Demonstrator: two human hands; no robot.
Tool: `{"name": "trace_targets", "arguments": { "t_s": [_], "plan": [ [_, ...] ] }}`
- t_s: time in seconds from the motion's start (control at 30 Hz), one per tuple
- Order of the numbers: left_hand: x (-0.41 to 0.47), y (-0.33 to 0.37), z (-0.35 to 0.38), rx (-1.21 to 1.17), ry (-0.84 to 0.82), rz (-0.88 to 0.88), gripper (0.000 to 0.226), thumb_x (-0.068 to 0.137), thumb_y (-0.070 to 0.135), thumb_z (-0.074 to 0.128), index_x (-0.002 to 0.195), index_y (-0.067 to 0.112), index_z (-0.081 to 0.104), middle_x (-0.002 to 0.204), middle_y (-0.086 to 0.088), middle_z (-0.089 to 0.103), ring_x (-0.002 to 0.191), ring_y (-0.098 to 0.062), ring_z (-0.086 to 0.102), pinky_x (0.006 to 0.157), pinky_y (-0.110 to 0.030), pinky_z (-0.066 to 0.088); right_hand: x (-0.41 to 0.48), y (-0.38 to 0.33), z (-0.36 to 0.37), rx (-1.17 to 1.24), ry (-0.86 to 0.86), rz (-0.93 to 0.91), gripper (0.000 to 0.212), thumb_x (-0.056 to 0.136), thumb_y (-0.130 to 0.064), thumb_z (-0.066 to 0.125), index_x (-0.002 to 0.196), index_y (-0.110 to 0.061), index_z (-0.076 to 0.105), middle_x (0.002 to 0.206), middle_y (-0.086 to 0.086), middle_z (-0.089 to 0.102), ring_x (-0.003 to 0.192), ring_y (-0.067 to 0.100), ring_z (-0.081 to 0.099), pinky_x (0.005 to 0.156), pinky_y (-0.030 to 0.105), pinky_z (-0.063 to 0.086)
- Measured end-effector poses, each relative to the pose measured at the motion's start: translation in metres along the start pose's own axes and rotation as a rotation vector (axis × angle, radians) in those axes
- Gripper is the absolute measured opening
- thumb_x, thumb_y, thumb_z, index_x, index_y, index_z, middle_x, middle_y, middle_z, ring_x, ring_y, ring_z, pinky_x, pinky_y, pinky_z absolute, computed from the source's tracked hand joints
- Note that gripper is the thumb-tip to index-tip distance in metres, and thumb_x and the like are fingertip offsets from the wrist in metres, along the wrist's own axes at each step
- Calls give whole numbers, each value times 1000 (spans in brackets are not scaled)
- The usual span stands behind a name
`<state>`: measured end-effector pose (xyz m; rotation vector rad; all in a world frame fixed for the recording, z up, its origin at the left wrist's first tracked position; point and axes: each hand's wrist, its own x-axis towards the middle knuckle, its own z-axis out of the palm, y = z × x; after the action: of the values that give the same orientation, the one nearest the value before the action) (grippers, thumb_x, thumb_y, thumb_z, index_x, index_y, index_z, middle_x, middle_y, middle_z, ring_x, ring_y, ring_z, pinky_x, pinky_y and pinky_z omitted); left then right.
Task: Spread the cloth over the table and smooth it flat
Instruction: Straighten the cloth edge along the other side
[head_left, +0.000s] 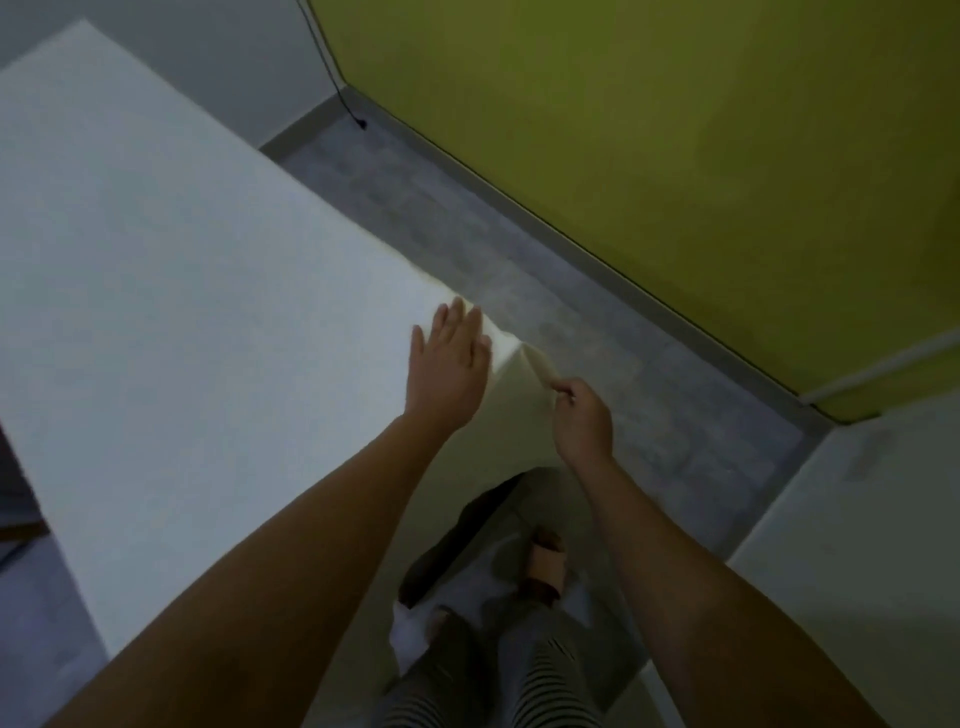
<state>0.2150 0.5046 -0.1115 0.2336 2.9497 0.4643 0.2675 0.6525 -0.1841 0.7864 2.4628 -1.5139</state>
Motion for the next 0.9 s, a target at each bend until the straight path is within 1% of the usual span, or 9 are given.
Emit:
{"name": "trace_targets", "arguments": {
  "t_s": [0.13,0.23,0.33,0.4,0.43,0.57,0.67,0.77,0.9],
  "plan": [
    [1,-1,3,-72,65,-4,46,104,30,25,148,21,32,159,-1,20,148,-16,9,120,-41,2,14,1,9,-13,-149,-17,32,96,-15,44,123,-15,62,124,7,63,110,26,57,84,26,41],
    [2,-2,4,-102,85,-15,45,104,28,26,147,21,34,158,0,22,148,-15,11,120,-39,1,16,4,24,-10,-175,-36,27,93,-18,49,119,-18,57,113,5,63,97,23,58,77,28,41],
    [3,-2,5,-109,95,-24,45,104,29,25,147,22,35,158,1,22,147,-14,12,119,-38,1,20,8,41,82,-115,-60,26,90,-19,56,116,-19,54,112,2,60,97,18,57,85,36,49],
    [3,-3,6,-107,99,-22,45,104,29,25,147,23,36,158,1,23,147,-14,12,119,-38,1,21,10,46,32,-83,-54,27,91,-20,54,117,-17,57,112,3,63,98,21,59,87,42,52],
    [3,-3,6,-107,102,-19,44,104,29,25,147,23,36,158,1,23,147,-14,12,119,-37,1,23,11,45,-13,-50,-60,22,91,-21,53,111,-16,61,107,5,65,94,23,61,84,43,52],
    [3,-1,5,-102,100,-25,44,104,29,26,146,22,37,158,1,23,147,-14,13,119,-37,1,26,12,32,-271,91,-179,13,87,-14,51,76,-11,58,83,8,64,78,28,58,75,38,46],
    [2,-1,4,-95,94,-17,45,104,30,26,146,22,37,158,1,23,147,-14,13,119,-38,2,18,28,12,-322,232,-179,8,82,-14,53,74,-11,53,82,11,60,82,33,54,71,39,39],
    [1,1,2,-88,85,-13,45,104,30,26,147,21,36,158,0,23,147,-15,13,120,-39,3,0,50,-13,-452,429,-301,8,80,-17,51,72,-14,49,74,9,54,74,30,52,68,38,37],
    [-2,5,-2,-24,31,1,46,104,29,23,149,20,30,160,-3,18,148,-18,9,119,-42,3,-28,56,-18,-557,481,-433,10,79,-21,45,70,-17,47,66,4,50,66,26,50,64,34,36]
  ]
}}
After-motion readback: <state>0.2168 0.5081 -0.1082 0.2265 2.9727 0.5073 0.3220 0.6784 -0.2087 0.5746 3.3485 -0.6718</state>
